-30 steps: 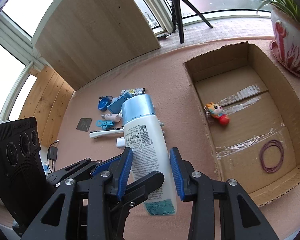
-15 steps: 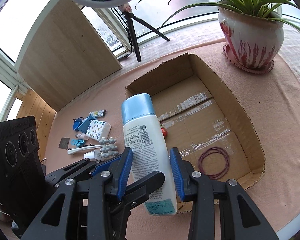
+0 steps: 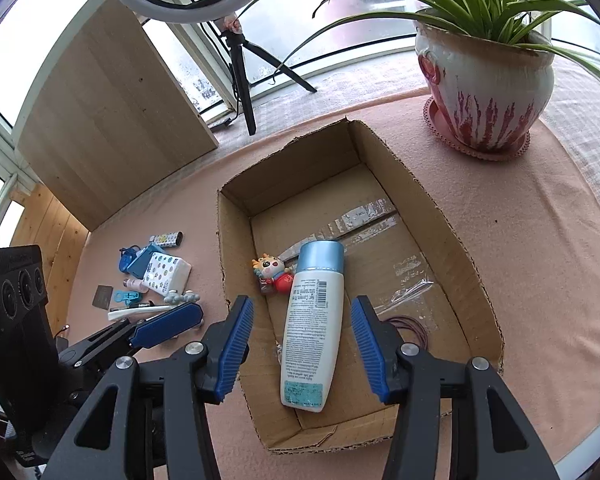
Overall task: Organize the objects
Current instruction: 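Carry the lotion bottle into the box and release it, then grasp the white USB charger with the left gripper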
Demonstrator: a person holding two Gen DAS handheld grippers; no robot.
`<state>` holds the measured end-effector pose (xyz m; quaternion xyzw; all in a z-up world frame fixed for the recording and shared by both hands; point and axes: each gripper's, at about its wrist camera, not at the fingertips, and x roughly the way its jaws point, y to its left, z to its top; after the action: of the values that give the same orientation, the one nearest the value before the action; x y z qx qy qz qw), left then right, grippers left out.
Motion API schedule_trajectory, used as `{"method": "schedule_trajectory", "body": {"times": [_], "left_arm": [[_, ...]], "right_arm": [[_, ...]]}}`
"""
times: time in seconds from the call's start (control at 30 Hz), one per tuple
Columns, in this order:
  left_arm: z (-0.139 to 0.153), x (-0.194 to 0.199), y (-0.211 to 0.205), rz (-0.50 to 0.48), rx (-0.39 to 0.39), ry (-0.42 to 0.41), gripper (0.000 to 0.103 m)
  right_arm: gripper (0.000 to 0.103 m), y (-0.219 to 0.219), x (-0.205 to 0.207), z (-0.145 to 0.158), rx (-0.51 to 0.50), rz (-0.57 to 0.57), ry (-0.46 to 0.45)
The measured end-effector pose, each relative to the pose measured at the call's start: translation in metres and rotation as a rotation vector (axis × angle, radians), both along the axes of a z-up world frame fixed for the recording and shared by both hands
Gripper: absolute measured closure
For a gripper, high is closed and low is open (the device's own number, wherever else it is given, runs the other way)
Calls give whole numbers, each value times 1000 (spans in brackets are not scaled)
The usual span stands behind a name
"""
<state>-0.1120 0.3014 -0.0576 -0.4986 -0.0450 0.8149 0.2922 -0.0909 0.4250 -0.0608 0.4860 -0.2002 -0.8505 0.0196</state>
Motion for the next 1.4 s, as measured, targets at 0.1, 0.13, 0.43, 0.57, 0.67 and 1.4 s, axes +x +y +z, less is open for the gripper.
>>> {"method": "schedule_trajectory", "body": {"times": [0.1,0.13,0.43,0.57,0.67,1.4], "left_arm": [[0,1,-20,35,-1,-5,37],[0,1,-27,44,-4,-3,37],[-8,4,-96,160,-50,-12,37],[-19,7,-128,216,-76,-30,34],[-29,7,-146,255,-104,-43,32],[-56,-28,-140,268,-99,-89,32]], "right_arm": [[56,-8,-2,1,-6,17,7],[56,-10,-2,2,-6,23,11],[56,-44,-9,6,12,83,31],[56,-60,-5,8,46,95,43],[55,-71,0,9,89,94,51],[52,-81,27,4,119,79,38]]}}
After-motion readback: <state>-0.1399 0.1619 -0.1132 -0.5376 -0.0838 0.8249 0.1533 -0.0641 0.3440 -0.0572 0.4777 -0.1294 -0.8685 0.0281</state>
